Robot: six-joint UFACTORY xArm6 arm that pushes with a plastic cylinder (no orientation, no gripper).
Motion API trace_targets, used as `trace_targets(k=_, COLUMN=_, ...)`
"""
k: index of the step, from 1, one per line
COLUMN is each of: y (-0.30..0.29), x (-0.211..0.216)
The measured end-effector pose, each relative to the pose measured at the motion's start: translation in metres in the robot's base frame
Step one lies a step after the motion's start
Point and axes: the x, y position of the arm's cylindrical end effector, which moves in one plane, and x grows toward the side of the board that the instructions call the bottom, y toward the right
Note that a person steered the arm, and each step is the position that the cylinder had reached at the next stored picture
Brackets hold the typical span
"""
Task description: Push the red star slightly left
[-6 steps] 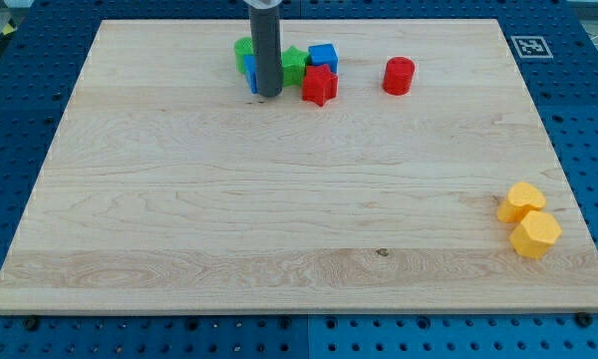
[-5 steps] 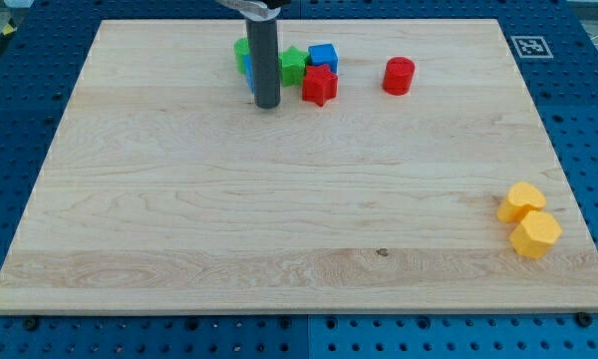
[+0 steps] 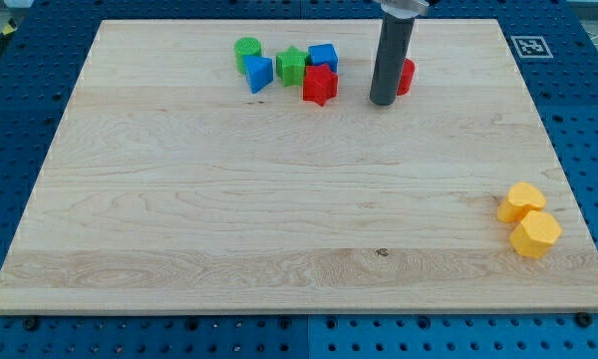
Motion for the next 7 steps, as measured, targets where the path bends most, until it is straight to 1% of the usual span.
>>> trace_targets(k=3, y=-0.027, x=-0.021)
trace_targets(k=6, y=-0.075, x=-0.031)
trace_targets(k=7, y=-0.078, x=-0.038)
